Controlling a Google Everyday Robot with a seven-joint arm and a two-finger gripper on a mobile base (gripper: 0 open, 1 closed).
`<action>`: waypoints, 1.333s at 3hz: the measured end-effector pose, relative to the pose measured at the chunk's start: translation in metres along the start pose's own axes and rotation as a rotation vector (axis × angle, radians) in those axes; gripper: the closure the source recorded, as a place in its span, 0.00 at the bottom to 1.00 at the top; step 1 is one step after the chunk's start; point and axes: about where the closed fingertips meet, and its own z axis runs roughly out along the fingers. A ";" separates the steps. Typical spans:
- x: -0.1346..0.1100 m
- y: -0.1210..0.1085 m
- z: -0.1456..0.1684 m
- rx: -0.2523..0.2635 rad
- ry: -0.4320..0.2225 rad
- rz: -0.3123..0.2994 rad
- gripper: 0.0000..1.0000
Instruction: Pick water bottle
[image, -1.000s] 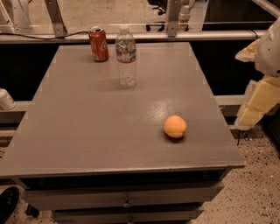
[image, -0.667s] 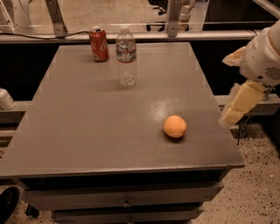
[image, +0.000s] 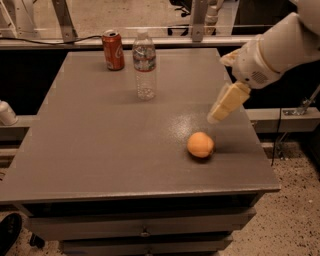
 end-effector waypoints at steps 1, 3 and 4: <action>-0.030 -0.023 0.036 -0.004 -0.086 0.024 0.00; -0.083 -0.054 0.089 -0.051 -0.262 0.127 0.00; -0.107 -0.049 0.110 -0.098 -0.330 0.162 0.00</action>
Offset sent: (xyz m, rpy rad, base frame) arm 0.1152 0.1012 -0.0082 0.3315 0.0142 -0.0145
